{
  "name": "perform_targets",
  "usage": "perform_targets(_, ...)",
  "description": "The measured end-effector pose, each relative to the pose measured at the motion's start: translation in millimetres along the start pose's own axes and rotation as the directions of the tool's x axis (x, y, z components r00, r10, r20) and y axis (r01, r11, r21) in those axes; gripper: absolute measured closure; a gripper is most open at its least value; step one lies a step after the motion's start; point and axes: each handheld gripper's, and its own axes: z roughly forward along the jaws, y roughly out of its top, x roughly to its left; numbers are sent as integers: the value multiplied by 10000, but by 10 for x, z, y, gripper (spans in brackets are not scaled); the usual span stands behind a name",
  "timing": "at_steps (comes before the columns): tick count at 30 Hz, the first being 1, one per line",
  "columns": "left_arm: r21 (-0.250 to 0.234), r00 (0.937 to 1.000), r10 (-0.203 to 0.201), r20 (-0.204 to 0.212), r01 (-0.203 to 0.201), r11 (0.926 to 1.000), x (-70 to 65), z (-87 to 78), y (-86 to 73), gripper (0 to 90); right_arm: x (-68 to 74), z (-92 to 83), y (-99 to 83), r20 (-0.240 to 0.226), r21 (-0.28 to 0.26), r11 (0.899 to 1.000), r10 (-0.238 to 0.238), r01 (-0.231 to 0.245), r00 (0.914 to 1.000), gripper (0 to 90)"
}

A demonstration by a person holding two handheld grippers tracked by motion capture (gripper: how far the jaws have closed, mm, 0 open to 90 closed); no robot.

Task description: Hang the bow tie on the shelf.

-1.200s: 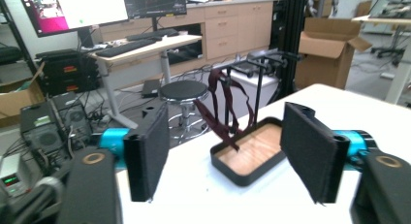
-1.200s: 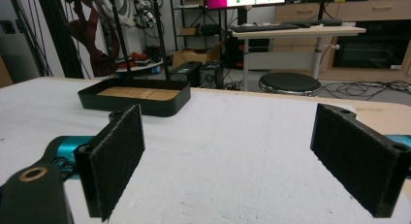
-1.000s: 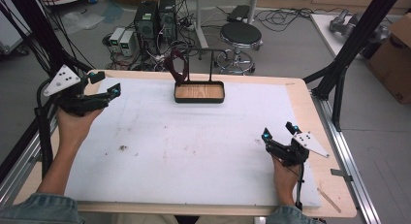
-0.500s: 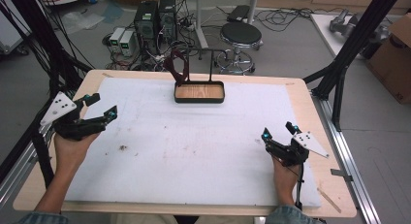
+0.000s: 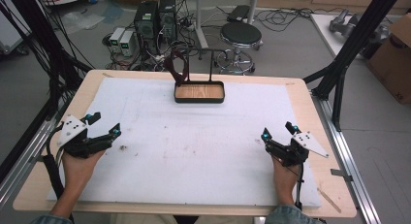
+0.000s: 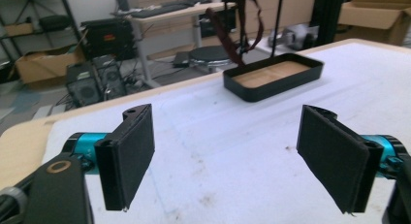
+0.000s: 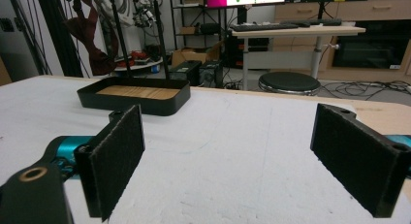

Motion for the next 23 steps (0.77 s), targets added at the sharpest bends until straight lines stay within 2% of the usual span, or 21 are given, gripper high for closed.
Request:
perform_targets(3, 110, 9999, -162, -25, 162, 9998, -7, 10, -80, 215, 2, 1, 0, 7, 8, 10000, 19, -19, 10000, 113)
perform_targets(12, 785, 10000, -32, -79, 38, 9969, -64, 50, -319, 216, 0, 5, -2, -15, 9, 9999, -100, 100, 9999, 113)
perform_targets(14, 832, 9999, -101, -101, 109, 9965, -70, 56, -368, 216, 2, 7, -2, -1, 11, 10000, -97, 97, 10000, 113)
perform_targets(17, 1010, 9994, -342, -57, 346, 9943, -56, 67, -397, 216, 6, 8, -3, -6, 32, 10000, -66, 66, 10000, 113)
perform_targets(23, 884, 9991, -413, -124, 423, 9952, -50, 54, -403, 217, 3, 6, -2, -1, 16, 9999, -110, 110, 9999, 113)
